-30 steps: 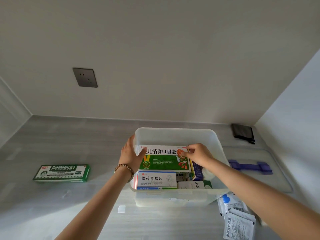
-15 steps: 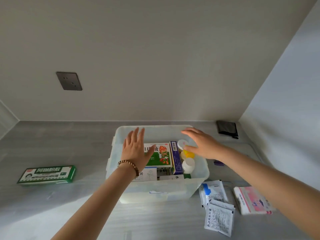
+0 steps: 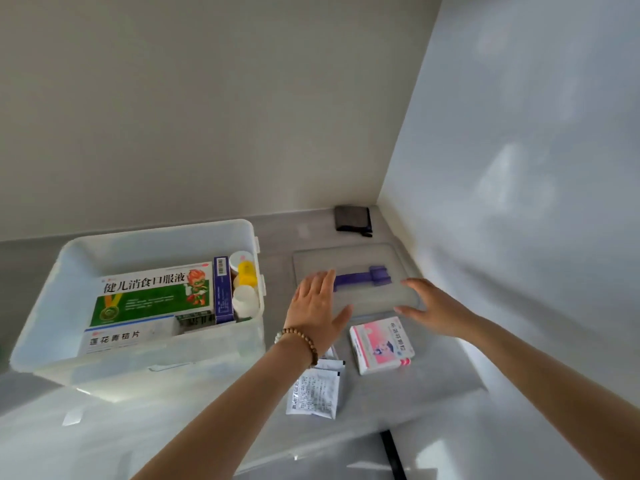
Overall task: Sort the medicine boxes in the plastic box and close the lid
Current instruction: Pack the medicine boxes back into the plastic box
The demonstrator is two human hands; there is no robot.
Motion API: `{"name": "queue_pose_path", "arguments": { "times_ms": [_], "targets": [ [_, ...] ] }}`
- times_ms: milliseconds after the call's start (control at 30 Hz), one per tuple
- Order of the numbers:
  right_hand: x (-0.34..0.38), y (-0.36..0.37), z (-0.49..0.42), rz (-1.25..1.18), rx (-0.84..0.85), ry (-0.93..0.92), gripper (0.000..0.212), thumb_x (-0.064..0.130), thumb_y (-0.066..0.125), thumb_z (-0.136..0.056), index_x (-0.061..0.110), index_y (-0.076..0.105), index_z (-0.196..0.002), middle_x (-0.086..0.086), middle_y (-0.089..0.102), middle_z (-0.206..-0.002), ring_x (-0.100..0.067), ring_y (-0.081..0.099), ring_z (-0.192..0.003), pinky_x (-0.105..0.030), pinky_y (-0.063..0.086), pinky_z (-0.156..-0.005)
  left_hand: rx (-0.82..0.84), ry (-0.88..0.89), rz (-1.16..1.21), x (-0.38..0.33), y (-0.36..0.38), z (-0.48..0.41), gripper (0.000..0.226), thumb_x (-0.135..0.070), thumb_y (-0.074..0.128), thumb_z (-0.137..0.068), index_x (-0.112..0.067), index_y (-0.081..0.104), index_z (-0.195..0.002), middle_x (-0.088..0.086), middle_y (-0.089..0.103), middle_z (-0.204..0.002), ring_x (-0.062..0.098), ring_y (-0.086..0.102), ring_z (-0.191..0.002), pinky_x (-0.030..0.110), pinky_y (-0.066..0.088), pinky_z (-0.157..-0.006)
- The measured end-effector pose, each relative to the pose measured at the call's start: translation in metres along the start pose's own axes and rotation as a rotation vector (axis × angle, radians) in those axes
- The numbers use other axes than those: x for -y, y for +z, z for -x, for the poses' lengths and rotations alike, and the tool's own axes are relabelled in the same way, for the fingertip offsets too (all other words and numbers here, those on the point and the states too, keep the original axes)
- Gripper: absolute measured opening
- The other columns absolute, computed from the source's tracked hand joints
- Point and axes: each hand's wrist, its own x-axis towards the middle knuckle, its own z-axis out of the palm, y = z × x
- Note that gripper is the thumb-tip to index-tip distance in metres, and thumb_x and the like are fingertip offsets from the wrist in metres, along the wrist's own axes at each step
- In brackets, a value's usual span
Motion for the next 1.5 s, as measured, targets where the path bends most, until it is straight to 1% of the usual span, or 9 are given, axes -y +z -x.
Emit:
{"name": "queue_pose_path", "arguments": {
  "times_ms": [300, 467, 567, 733, 900, 1033, 1200, 1333, 1500],
  "targets": [
    [-0.071, 0.071, -0.011, -0.395, 0.064, 0.272, 0.069, 0.041, 0.061, -0.086, 0.011, 0.032, -0.143, -0.007, 0.036, -0.148, -0.022, 0.041, -0.131, -0.031, 0.038, -0.100, 0.291, -0.243, 0.191, -0.021, 0.106, 0.005, 0.063, -0.043, 0.041, -0.091, -0.013, 0.020, -0.143, 0.005, 0.029, -0.147, 0.021, 0.024, -0.137, 0.035, 0.025, -0.110],
    [-0.076, 0.094, -0.015, -0.500, 0.137, 0.368, 0.056, 0.039, 0.055, -0.091, 0.000, 0.049, -0.130, -0.015, 0.058, -0.127, -0.027, 0.060, -0.109, -0.025, 0.040, -0.076, 0.401, -0.448, 0.541, -0.029, 0.133, 0.000, 0.046, -0.035, 0.040, -0.094, -0.008, 0.040, -0.132, 0.012, 0.053, -0.130, 0.027, 0.052, -0.115, 0.033, 0.041, -0.097],
    [-0.076, 0.101, -0.010, -0.617, 0.164, 0.353, 0.034, 0.036, 0.048, -0.094, 0.007, 0.066, -0.097, -0.010, 0.070, -0.096, -0.012, 0.062, -0.067, -0.018, 0.043, -0.059, 0.395, -0.538, 0.609, -0.033, 0.144, -0.006, 0.042, -0.031, 0.037, -0.096, -0.005, 0.046, -0.128, 0.014, 0.057, -0.123, 0.029, 0.054, -0.111, 0.032, 0.042, -0.092],
    [-0.069, 0.114, -0.001, -0.779, 0.046, 0.363, 0.021, 0.027, 0.049, -0.095, 0.016, 0.066, -0.092, 0.001, 0.067, -0.079, -0.007, 0.058, -0.064, -0.014, 0.043, -0.054, 0.392, -0.571, 0.737, -0.036, 0.152, -0.008, 0.038, -0.020, 0.036, -0.097, -0.003, 0.040, -0.130, 0.014, 0.053, -0.128, 0.026, 0.052, -0.114, 0.027, 0.042, -0.090],
    [-0.054, 0.097, 0.012, -0.942, -0.119, 0.344, 0.018, 0.021, 0.053, -0.093, 0.014, 0.062, -0.106, 0.002, 0.068, -0.087, -0.011, 0.061, -0.074, -0.021, 0.047, -0.063, 0.254, -0.441, 0.752, -0.041, 0.138, -0.009, 0.033, -0.018, 0.036, -0.096, -0.007, 0.042, -0.127, 0.013, 0.051, -0.128, 0.023, 0.050, -0.117, 0.038, 0.040, -0.101],
    [-0.021, 0.048, 0.011, -1.086, -0.249, 0.257, 0.023, 0.019, 0.056, -0.092, 0.009, 0.050, -0.111, -0.008, 0.064, -0.100, -0.011, 0.058, -0.077, -0.020, 0.047, -0.066, 0.100, -0.307, 0.767, -0.046, 0.098, -0.023, 0.037, -0.029, 0.038, -0.095, -0.014, 0.042, -0.130, 0.005, 0.052, -0.128, 0.015, 0.049, -0.117, 0.033, 0.042, -0.096],
    [0.047, -0.007, 0.002, -1.166, -0.277, 0.127, 0.028, 0.022, 0.058, -0.091, 0.011, 0.045, -0.113, -0.002, 0.063, -0.094, -0.010, 0.055, -0.074, -0.022, 0.046, -0.071, -0.114, -0.188, 0.848, -0.032, 0.021, -0.036, 0.037, -0.035, 0.047, -0.091, -0.019, 0.048, -0.124, 0.002, 0.058, -0.116, 0.015, 0.061, -0.098, 0.032, 0.053, -0.083],
    [0.114, -0.019, -0.015, -1.179, -0.236, 0.042, 0.032, 0.022, 0.062, -0.087, 0.013, 0.046, -0.113, -0.002, 0.065, -0.096, -0.013, 0.061, -0.080, -0.026, 0.050, -0.075, -0.177, -0.172, 0.817, 0.011, -0.041, -0.035, 0.044, -0.042, 0.046, -0.090, -0.019, 0.044, -0.128, 0.005, 0.056, -0.123, 0.005, 0.061, -0.083, 0.007, 0.049, -0.056],
    [0.204, -0.003, -0.042, -1.163, -0.113, -0.049, 0.050, 0.028, 0.068, -0.081, 0.012, 0.046, -0.124, -0.008, 0.067, -0.112, -0.019, 0.064, -0.101, -0.037, 0.048, -0.095, -0.300, -0.211, 0.781, 0.084, -0.112, -0.014, 0.047, -0.043, 0.047, -0.089, -0.021, 0.043, -0.129, 0.003, 0.054, -0.129, 0.017, 0.063, -0.092, 0.016, 0.050, -0.057]
  ]
}}
